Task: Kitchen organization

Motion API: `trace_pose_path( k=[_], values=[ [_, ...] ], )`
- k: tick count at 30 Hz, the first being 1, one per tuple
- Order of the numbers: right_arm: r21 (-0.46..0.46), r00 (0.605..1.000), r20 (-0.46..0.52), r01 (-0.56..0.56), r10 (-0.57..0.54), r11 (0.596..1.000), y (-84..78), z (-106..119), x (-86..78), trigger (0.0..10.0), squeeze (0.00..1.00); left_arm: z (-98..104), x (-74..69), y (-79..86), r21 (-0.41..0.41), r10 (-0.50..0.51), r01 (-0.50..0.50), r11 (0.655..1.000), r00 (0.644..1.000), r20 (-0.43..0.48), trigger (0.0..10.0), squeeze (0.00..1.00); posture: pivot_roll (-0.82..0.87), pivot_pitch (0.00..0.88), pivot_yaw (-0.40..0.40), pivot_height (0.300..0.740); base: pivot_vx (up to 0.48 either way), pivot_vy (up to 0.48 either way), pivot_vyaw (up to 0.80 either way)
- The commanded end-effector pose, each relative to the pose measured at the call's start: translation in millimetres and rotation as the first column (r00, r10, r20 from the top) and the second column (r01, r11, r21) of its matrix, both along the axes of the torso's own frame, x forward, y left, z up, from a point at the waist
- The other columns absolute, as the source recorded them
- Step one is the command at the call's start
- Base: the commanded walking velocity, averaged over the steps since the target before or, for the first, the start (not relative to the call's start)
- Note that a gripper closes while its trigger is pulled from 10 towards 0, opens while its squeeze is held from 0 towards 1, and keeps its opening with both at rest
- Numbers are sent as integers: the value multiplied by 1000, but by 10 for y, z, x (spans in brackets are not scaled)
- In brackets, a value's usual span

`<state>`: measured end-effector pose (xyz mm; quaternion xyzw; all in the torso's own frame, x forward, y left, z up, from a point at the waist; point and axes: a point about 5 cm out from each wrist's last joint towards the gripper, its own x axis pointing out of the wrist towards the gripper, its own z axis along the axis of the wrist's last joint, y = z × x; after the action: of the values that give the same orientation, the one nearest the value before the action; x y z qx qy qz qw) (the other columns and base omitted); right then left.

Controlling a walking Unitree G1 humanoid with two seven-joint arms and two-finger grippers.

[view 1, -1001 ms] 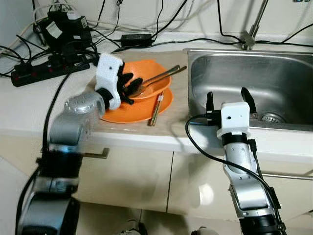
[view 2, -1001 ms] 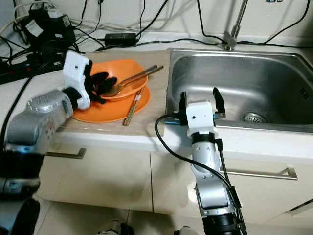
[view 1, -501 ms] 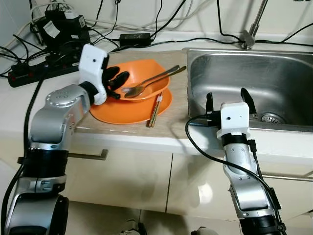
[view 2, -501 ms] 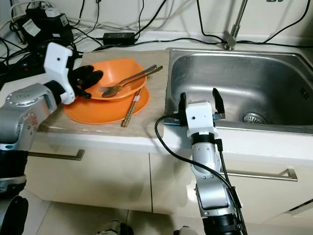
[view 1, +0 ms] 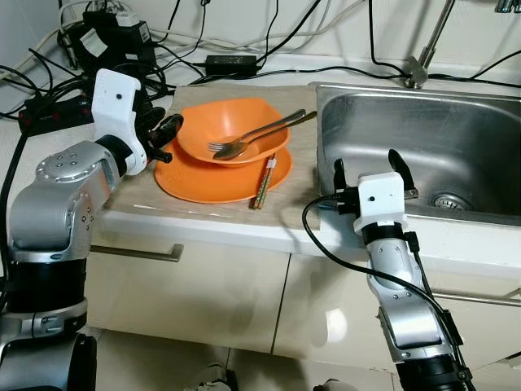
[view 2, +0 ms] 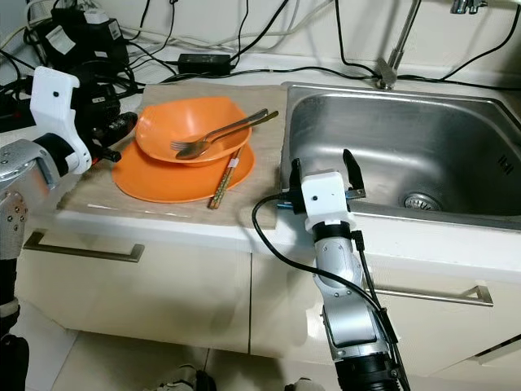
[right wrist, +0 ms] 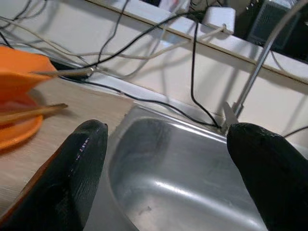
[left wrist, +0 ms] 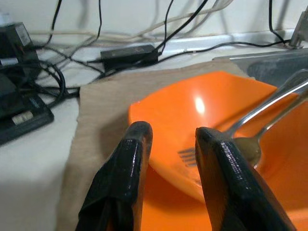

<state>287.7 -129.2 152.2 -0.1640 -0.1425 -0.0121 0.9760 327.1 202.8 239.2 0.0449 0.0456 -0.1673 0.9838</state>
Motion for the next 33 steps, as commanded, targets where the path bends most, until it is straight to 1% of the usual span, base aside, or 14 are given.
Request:
trace_pose_path(
  k=[1,6,7,8,9,10,15,19,25,33],
  values=[
    [1,1000,8,-12,12,1000,15,16,9,10000,0,40,-19,4,-10,5,-5,1000,1000,10,10000,1000,19,0,5,707,0,0,0],
    [2,1000,8,-13,13,1000,18,10,9,10000,0,-10,-33,-27,-9,-4,4,1000,1000,-8,10000,1000,17,0,7,707,0,0,0],
    [2,1000,8,-13,13,1000,18,10,7,10000,0,-24,-33,-40,-13,-7,7,1000,1000,-15,10000,569,15,0,9,707,0,0,0],
    [2,1000,8,-13,13,1000,16,9,8,10000,0,-37,-36,-53,-17,-9,8,1000,1000,-21,10000,400,13,0,9,707,0,0,0],
    [2,1000,9,-12,12,1000,13,9,8,10000,0,-49,-38,-64,-18,-9,8,1000,1000,-26,10000,47,12,0,10,707,0,0,0],
    [2,1000,10,-11,11,1000,9,10,9,10000,0,-69,-41,-82,-30,-18,17,999,999,-38,10000,0,11,0,11,707,0,0,0],
    [0,1000,12,-9,9,1000,3,12,7,10000,0,-116,-34,-87,-66,-18,13,998,997,-76,10000,0,8,0,12,707,0,0,0],
    [0,1000,12,-7,7,1000,1,13,4,10000,0,-176,-12,-55,-117,1,-17,993,991,-135,10000,0,4,0,14,707,0,0,0],
    [-2,1000,10,-6,6,1000,-6,7,0,10000,0,-171,8,-10,-208,1,-42,977,981,-194,10000,0,4,0,13,707,0,0,0],
    [-2,1000,10,-7,7,1000,-5,7,2,10000,0,-197,14,-33,-235,-6,-49,971,973,-231,10000,0,4,0,14,707,0,0,0]
  ],
)
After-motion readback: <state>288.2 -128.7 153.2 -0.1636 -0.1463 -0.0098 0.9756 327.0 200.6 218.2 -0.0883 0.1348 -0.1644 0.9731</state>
